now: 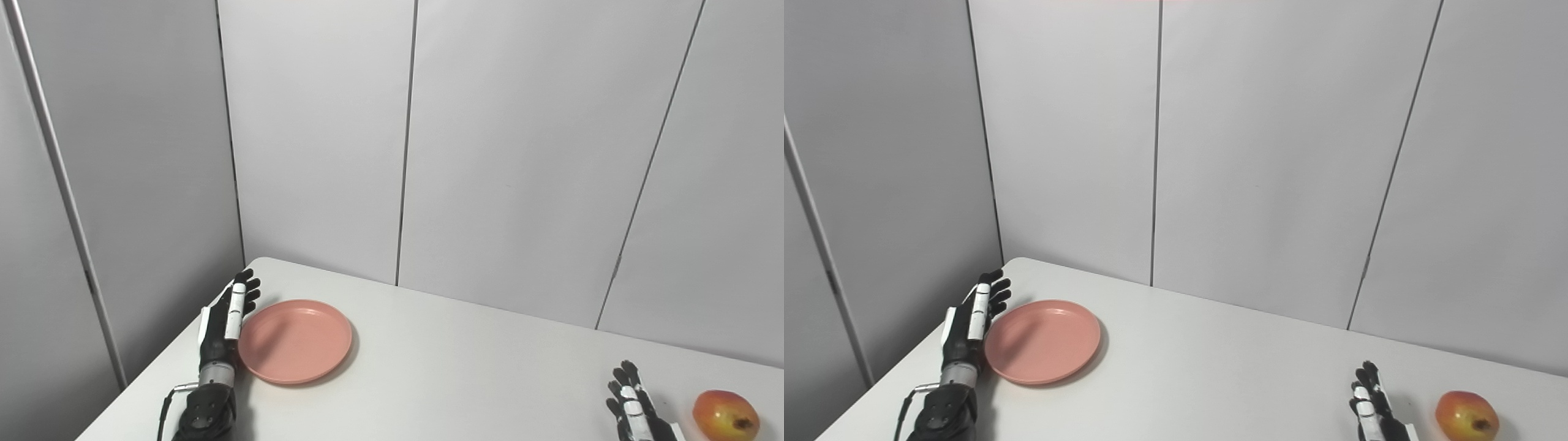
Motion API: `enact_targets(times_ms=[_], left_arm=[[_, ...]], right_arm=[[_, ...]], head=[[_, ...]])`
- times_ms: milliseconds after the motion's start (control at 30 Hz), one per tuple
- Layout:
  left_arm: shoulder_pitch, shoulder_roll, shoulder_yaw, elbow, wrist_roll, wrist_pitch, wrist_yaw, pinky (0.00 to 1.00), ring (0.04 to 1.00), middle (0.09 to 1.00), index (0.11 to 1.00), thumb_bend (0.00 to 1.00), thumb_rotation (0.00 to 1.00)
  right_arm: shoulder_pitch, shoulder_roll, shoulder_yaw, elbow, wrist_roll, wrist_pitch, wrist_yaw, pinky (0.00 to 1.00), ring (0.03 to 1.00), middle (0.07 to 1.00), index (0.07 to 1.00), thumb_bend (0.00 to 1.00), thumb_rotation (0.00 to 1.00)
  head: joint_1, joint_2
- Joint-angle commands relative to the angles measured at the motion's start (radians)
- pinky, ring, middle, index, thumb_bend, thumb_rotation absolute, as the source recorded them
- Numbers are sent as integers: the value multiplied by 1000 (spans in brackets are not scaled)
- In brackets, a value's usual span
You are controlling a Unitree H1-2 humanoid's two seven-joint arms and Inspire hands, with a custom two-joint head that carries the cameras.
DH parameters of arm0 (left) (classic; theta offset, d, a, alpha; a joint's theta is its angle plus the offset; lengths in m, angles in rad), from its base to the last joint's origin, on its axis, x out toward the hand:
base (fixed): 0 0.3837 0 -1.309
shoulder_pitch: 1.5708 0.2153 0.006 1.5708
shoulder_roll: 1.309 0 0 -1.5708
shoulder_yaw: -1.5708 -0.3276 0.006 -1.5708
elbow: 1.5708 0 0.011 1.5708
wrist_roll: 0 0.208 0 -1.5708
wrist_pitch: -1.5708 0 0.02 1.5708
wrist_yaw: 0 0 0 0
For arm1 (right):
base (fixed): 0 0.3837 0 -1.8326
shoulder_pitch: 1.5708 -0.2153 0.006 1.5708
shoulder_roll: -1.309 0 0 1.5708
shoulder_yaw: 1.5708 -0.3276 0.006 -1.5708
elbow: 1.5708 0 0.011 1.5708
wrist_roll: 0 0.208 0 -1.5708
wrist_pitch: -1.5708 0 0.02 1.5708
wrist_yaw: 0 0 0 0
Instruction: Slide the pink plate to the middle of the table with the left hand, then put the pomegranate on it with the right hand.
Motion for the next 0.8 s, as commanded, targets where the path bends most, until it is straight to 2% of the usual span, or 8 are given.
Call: enact_targets(times_ms=[0,167,300,433,767], left_arm=[[-35,11,-10,13,11,-36,-8,857,835,825,806,509,1000],[-36,10,-14,23,14,-34,-4,867,838,825,807,510,1000],[-45,14,-15,56,11,-52,-11,858,836,826,809,516,1000],[-48,17,-17,66,12,-53,-12,860,843,829,812,518,1000],[-49,16,-31,63,6,-29,-24,836,839,832,823,544,1000]], right_arm=[[25,9,1,17,5,-29,5,1000,1000,1000,1000,361,874],[25,4,2,19,0,-32,7,1000,1000,1000,1000,364,910],[23,6,-1,22,3,-33,7,1000,1000,1000,1000,383,874],[23,6,0,17,3,-28,8,1000,1000,1000,1000,379,881],[24,7,1,13,0,-24,5,1000,1000,1000,1000,378,897]], head=[[1,0],[4,2],[5,2],[5,2],[3,6]])
